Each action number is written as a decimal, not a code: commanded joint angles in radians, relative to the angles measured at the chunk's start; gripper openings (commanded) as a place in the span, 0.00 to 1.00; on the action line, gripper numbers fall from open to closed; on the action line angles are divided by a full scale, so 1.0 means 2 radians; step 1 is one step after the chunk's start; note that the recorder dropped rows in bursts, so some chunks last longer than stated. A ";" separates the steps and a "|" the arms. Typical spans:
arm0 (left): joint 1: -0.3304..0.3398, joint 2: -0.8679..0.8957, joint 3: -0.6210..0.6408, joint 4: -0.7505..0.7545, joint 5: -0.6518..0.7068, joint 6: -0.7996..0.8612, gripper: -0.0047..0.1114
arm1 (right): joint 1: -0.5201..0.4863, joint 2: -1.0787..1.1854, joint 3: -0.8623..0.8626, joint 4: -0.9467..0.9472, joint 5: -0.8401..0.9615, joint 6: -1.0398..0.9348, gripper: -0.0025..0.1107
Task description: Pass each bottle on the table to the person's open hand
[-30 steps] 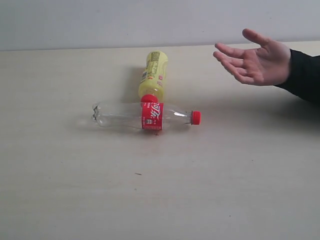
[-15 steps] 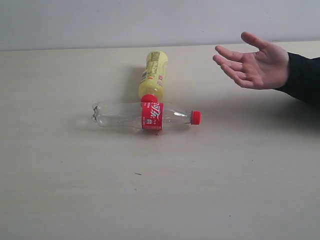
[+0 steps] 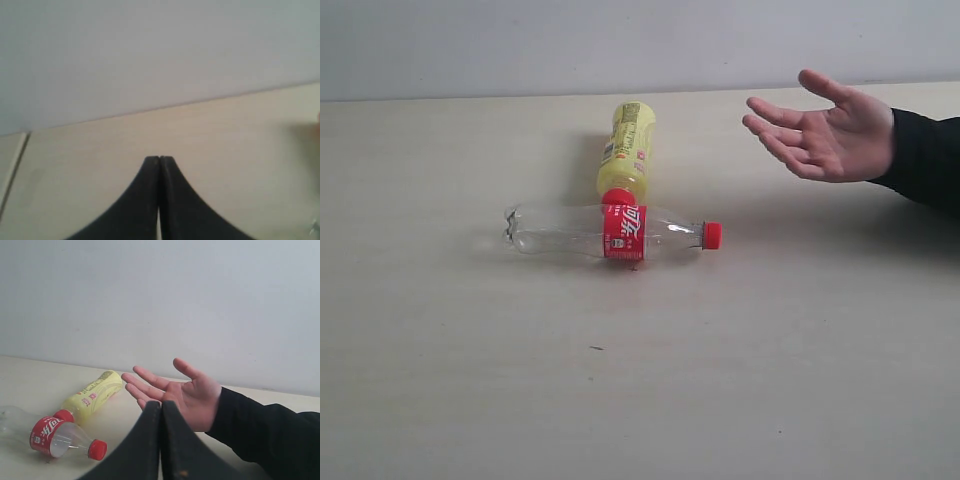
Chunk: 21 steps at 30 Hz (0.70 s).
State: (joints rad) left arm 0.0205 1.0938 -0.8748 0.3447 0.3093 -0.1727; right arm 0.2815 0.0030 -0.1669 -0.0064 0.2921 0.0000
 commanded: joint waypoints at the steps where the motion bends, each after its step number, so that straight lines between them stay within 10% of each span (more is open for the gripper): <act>1: -0.002 0.069 -0.105 -0.013 0.172 0.120 0.04 | -0.001 -0.002 0.003 0.000 -0.005 0.000 0.02; 12: -0.063 0.185 -0.222 -0.317 0.300 0.581 0.04 | -0.001 -0.002 0.003 0.000 -0.005 0.000 0.02; 21: -0.161 0.302 -0.253 -0.286 0.326 0.709 0.04 | -0.001 -0.002 0.003 0.000 -0.005 0.000 0.02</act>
State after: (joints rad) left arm -0.2622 1.6391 -1.3613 -0.2509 0.9325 1.1683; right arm 0.2815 0.0030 -0.1669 -0.0064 0.2921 0.0000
